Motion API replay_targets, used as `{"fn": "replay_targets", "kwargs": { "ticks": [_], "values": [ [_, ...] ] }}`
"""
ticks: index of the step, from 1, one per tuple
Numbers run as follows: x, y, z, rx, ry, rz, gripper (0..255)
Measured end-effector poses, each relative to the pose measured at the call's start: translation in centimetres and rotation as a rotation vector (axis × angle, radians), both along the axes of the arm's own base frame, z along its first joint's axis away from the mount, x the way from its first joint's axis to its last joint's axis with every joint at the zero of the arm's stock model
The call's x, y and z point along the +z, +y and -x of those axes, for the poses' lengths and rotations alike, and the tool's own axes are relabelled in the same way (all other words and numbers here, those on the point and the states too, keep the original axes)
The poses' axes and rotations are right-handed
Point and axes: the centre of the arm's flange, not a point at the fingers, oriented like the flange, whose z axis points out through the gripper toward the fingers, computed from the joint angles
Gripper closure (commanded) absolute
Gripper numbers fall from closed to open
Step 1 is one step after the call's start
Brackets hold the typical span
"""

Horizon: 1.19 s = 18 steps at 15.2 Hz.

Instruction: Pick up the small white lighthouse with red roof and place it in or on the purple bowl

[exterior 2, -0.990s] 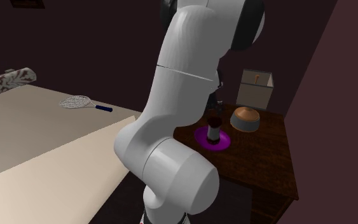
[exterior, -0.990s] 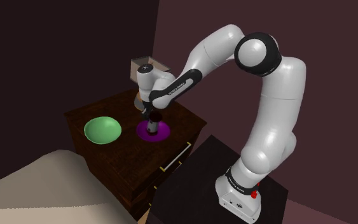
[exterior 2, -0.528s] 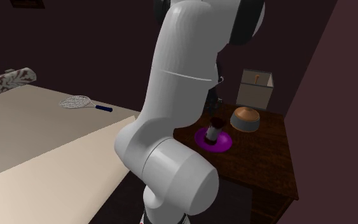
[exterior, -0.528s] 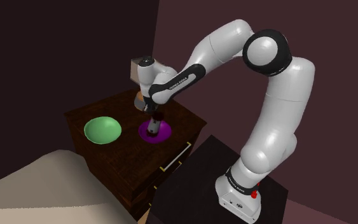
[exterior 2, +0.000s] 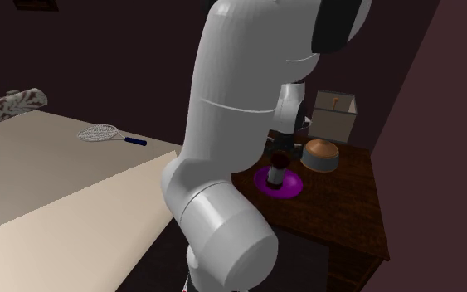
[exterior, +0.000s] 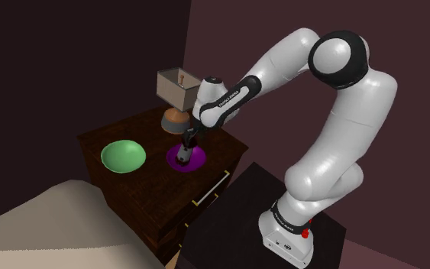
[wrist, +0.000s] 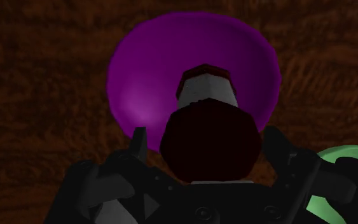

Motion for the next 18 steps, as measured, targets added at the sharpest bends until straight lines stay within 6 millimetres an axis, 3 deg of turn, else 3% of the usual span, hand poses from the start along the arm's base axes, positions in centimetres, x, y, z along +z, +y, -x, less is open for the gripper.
{"fn": "replay_targets", "kwargs": {
  "ticks": [3,8,9,14,15,18],
  "values": [
    [-1.2,-1.0,0.7,-0.038,-0.021,-0.034,0],
    [-1.6,-0.3,-1.5,-0.036,-0.234,-0.057,0],
    [-1.3,-1.1,-1.1,-0.041,-0.233,-0.059,0],
    [-1.5,-0.4,-1.3,-0.034,-0.173,-0.049,0],
    [-1.5,-1.0,-1.5,-0.036,-0.208,-0.054,255],
    [-1.8,-0.7,-1.9,-0.046,-0.236,-0.052,255]
  ]
}}
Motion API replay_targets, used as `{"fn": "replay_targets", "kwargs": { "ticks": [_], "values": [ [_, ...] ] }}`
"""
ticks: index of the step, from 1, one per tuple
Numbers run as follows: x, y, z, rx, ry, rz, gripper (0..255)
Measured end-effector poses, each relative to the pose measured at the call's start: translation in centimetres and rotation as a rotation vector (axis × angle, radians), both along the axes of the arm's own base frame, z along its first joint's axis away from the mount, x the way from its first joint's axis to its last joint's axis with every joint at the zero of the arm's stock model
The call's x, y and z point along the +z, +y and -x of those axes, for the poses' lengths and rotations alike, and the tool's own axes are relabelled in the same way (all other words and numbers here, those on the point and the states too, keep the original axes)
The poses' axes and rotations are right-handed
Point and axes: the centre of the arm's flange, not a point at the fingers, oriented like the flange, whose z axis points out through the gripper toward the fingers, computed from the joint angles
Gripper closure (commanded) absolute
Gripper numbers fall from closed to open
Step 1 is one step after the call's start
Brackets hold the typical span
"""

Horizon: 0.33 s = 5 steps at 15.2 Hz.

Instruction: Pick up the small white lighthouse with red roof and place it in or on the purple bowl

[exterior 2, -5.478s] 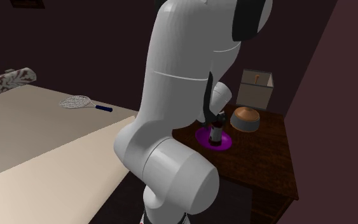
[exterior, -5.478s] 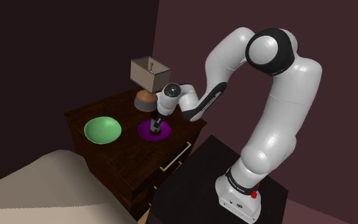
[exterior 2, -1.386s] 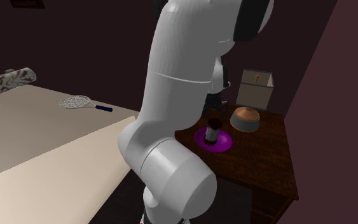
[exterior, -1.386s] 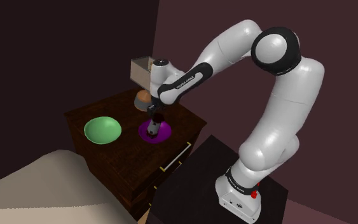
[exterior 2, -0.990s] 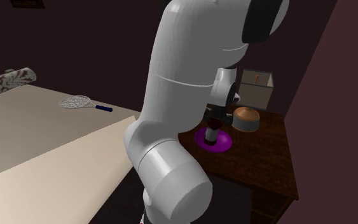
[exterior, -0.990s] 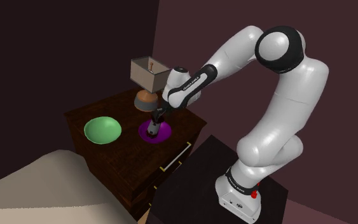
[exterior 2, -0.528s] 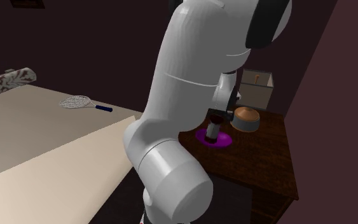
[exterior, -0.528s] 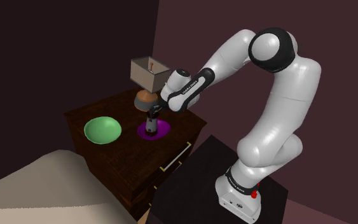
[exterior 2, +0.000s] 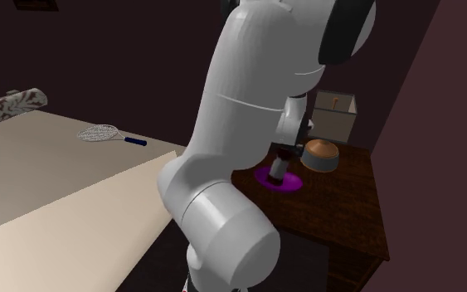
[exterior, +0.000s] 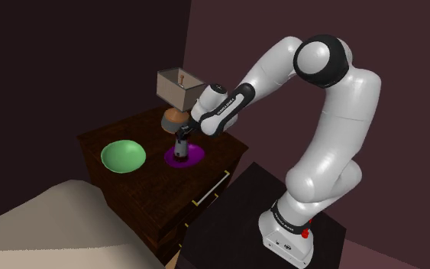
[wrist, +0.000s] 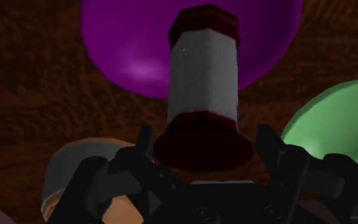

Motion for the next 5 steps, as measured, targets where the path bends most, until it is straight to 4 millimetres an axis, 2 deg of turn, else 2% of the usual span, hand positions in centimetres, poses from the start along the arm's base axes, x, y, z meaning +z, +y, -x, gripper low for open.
{"fn": "replay_targets", "kwargs": {
  "ticks": [1,3,5],
  "values": [
    [-0.4,0.4,0.3,-0.002,0.006,0.002,255],
    [-3.5,1.1,1.0,0.001,0.134,0.017,255],
    [-5.1,1.1,1.7,0.001,0.191,0.028,255]
  ]
}}
